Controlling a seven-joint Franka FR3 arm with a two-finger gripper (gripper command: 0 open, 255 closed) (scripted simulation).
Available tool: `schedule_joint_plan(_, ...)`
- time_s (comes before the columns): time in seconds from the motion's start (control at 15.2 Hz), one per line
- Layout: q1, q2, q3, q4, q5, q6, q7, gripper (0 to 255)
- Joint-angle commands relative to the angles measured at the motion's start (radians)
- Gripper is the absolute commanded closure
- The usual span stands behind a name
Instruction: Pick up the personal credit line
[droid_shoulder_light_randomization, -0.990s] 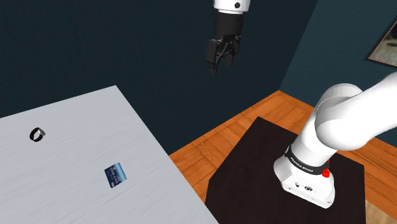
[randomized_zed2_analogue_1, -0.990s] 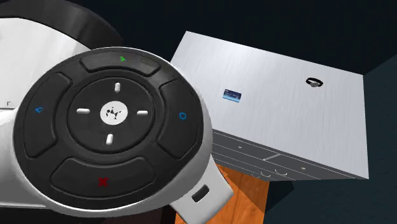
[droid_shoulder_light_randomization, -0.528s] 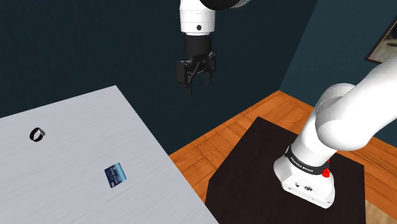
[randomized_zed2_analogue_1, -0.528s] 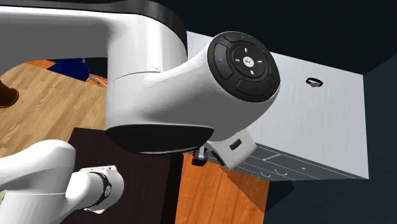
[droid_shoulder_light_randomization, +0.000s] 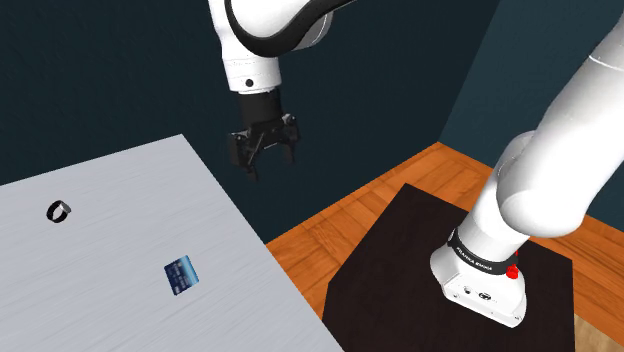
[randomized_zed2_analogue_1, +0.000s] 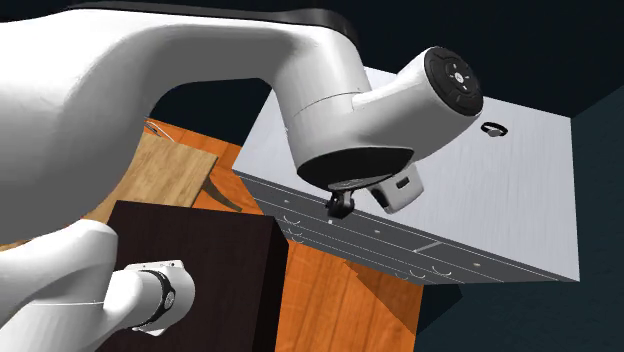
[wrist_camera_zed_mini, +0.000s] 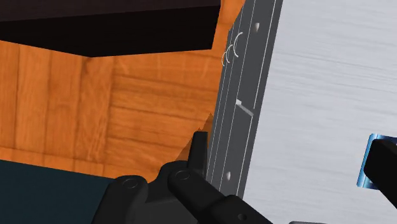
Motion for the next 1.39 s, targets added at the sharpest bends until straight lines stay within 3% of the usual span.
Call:
schedule_joint_plan(0.0,0.013,0.094,0.018,0.058,-0.012,0.009,0.048,0)
schedule_joint_plan(0.79,0.164,0.637,0.038,0.523,-0.08,-0.055,0.286,0)
schedule_joint_plan(1.06,0.232,0.833,0.029,0.747,-0.089,-0.12,0.344,0)
schedule_joint_plan(1.32,0.312,1.051,0.02,1.039,-0.094,-0.222,0.397,0)
